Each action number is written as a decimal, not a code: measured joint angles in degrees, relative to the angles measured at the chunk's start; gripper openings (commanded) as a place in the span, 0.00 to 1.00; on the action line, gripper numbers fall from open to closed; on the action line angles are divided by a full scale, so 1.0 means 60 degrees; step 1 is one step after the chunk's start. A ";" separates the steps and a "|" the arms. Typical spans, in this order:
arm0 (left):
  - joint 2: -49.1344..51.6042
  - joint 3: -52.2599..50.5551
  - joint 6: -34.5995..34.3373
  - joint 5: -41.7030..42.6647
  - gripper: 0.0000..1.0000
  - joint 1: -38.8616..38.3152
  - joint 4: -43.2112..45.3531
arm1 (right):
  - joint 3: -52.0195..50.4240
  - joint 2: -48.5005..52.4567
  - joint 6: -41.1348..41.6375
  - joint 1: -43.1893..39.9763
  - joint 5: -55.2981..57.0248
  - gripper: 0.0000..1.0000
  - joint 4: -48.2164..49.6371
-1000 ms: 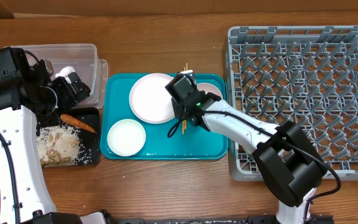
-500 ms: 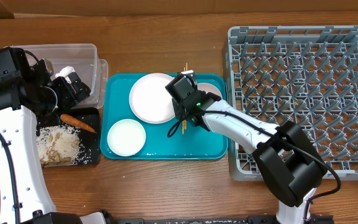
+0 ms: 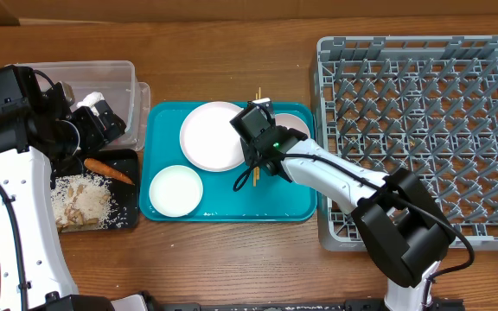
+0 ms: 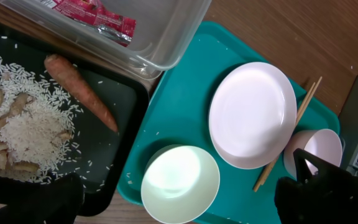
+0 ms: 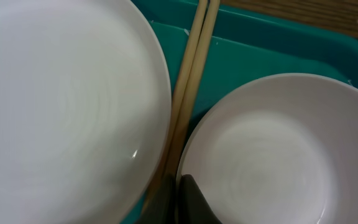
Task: Sort waste into correct bins and load items into the dishwasher
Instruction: 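Reach the right gripper to the small pink bowl and grasp its rim, then carry the pink bowl to the rack's back row and set it down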
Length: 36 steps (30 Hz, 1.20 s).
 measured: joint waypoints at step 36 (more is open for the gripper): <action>0.0000 0.0000 0.0000 -0.0033 1.00 0.0000 0.0004 | 0.0444 -0.0765 0.0000 -0.9562 -1.7285 0.04 0.2007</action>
